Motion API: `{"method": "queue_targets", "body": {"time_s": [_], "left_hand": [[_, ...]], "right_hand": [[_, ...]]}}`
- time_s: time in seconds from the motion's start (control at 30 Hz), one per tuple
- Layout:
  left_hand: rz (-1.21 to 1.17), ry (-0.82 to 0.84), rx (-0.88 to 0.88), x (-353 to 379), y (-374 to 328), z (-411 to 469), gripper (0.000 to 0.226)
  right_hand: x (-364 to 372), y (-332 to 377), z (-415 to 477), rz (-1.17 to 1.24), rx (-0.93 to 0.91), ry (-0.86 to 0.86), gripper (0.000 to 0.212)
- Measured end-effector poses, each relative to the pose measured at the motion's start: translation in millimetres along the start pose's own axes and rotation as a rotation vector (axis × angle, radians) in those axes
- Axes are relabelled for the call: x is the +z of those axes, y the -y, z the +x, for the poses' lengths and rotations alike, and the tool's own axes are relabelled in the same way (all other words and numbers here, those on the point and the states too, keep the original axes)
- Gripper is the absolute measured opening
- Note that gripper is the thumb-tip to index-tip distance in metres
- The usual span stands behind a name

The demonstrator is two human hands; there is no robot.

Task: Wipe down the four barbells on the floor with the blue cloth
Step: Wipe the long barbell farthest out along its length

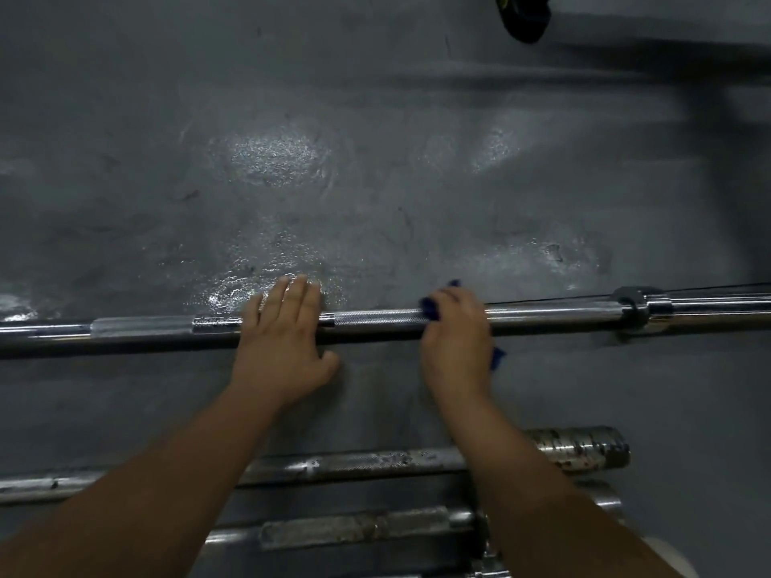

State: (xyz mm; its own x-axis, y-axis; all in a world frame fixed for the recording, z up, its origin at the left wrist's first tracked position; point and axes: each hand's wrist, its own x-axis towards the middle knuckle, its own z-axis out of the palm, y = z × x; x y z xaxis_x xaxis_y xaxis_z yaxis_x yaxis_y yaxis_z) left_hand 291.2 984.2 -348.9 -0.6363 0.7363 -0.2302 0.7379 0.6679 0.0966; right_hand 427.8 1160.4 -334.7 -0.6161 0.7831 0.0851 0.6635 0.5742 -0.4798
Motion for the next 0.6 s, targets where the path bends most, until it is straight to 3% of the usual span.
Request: {"method": "queue_targets", "body": {"time_s": [0.13, 0.33, 0.4, 0.5, 0.6], "left_hand": [[0.042, 0.028, 0.023, -7.3, 4.5, 3.3, 0.101], [0.029, -0.038, 0.087, 3.0, -3.2, -19.0, 0.092], [0.017, -0.048, 0.072, 7.0, -6.1, -18.4, 0.091], [0.02, -0.029, 0.072, 3.5, -6.6, -18.5, 0.092], [0.021, -0.068, 0.082, 0.1, 7.4, -23.9, 0.09]], "right_hand": [[1.5, 14.0, 4.1, -0.031, -0.274, 0.224, 0.044], [-15.3, -32.3, 2.8, 0.001, 0.153, -0.036, 0.037], [2.6, -6.3, 1.0, -0.016, 0.033, -0.028, 0.032], [15.6, 20.9, -7.1, -0.044, -0.256, 0.129, 0.035], [5.2, -1.1, -1.3, -0.078, -0.316, 0.171, 0.046]]}}
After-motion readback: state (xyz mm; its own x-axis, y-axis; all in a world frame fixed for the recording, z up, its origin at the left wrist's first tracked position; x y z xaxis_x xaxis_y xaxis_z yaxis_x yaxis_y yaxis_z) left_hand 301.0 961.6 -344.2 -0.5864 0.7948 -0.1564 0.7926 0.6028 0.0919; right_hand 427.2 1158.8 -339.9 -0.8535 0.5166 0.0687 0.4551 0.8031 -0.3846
